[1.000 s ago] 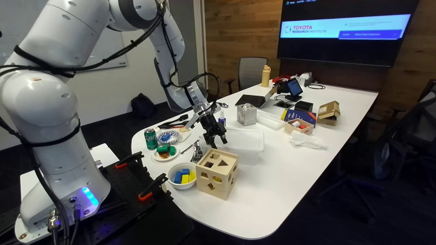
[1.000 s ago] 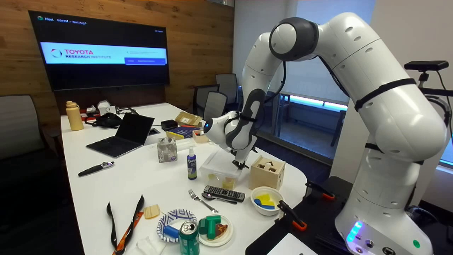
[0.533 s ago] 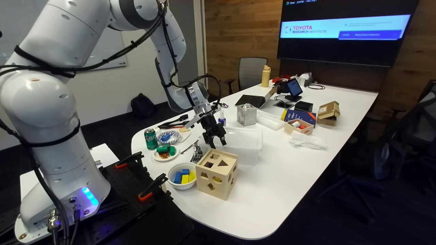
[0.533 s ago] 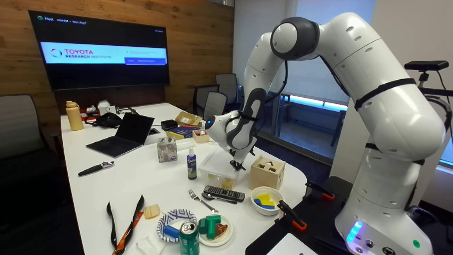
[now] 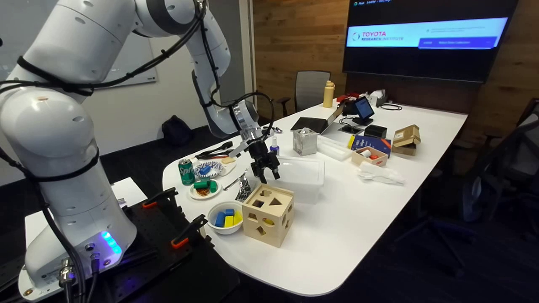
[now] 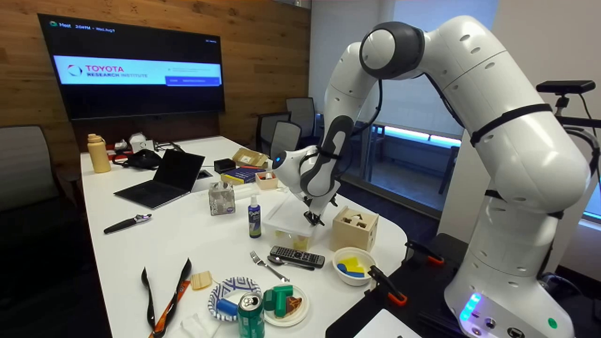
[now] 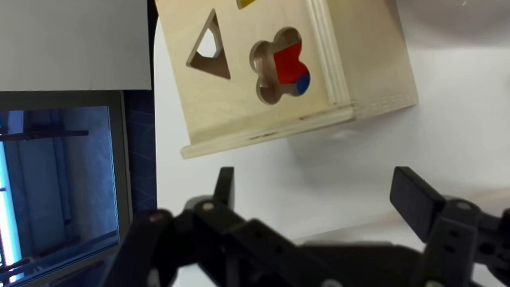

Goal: Move the clear container forwards.

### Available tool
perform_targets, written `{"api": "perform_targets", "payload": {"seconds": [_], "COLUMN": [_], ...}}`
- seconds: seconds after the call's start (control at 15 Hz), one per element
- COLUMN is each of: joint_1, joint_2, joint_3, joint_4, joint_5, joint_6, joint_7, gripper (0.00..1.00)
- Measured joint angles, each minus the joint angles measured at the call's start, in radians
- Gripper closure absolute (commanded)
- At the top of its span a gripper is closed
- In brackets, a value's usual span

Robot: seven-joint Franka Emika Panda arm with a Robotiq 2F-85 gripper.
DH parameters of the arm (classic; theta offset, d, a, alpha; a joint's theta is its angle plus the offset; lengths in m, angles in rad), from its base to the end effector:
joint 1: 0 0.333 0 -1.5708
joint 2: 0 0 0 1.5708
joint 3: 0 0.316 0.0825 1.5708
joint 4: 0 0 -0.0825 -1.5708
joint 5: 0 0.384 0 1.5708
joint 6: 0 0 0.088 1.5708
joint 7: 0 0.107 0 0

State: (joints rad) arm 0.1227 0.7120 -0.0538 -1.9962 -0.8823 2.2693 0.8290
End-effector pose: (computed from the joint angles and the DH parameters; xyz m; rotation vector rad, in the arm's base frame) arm 0.5483 0.0163 0.0753 2.4511 -0.0207 -0.1587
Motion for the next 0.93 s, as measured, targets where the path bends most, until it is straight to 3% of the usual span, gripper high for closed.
{"api": "perform_targets", "payload": {"seconds": [0.53,0.93], "joint_1": [0.006,0.005], "joint_2": [-0.073,-0.075], "joint_3": [-0.001,0.045], "joint_4": [0.0,-0.029], "joint_5": [0.019,0.103], "joint_6": [-0.028,0.14], "joint_7": [-0.007,-0.129], "gripper": [0.0,0.0]}}
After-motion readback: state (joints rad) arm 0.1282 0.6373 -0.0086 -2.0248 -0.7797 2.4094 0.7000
